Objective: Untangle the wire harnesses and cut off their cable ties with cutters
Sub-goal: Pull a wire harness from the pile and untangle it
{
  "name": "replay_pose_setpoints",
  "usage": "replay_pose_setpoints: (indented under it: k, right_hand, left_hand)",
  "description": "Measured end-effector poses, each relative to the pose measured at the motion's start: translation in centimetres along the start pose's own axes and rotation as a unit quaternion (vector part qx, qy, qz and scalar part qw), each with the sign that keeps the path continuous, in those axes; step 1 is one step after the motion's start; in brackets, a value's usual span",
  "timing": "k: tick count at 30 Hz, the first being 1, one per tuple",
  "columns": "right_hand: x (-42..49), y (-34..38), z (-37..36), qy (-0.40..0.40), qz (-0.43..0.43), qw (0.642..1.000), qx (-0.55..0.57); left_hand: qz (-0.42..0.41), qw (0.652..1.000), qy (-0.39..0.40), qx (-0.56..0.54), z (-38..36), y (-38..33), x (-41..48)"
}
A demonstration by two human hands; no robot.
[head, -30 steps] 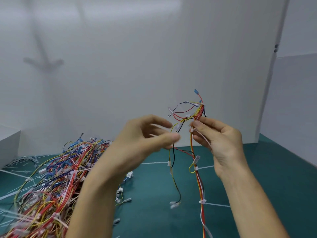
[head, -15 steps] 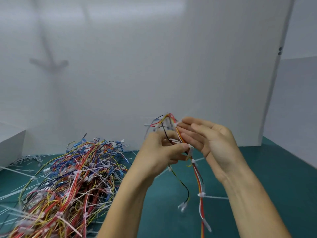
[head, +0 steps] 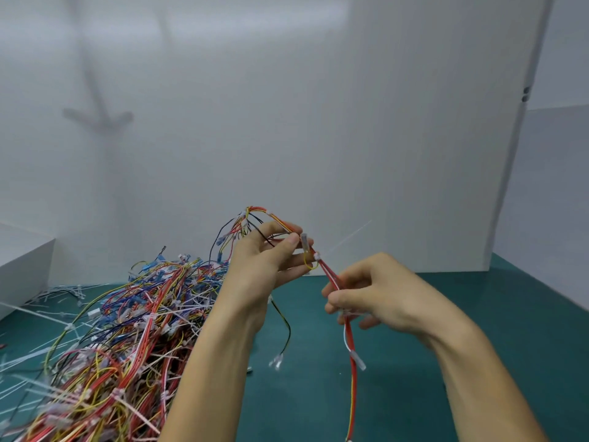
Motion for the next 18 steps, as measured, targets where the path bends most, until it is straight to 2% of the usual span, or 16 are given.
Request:
replay_pose_setpoints:
  k: [4, 8, 14, 18]
  right_hand:
    - [0.1, 0.5, 1.0, -0.078, 0.026, 0.989, 0.122]
    - [-0.1, 0.6, 2.0, -0.125, 0.052, 0.967, 0.216]
    - [-0.2, 0.1, 3.9, -0.213, 0.072, 0.925, 0.305]
    - [-0.4, -0.2, 4.9, -0.25, 0.086, 0.899, 0.35]
  left_hand:
    - [0.014, 0.995, 0.03, -0.093, -0.8, 0.1, 0.2]
    - [0.055, 0.99, 0.088, -0.093, -1.6, 0.7, 0.0]
    - [0.068, 0.983, 0.159, 0.069, -2.0, 1.1, -0.8]
    - [0.071, 0.956, 0.207, 0.195, -2.5, 2.1, -1.1]
Point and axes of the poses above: each hand's wrist, its own x-axis towards the middle knuckle, its own z-axis out of the back of the hand, y = z × x, the point moved 8 cm from there along x, towards the middle knuckle, and after that the axes turned 1 degree about -x, right-handed, at the moved point
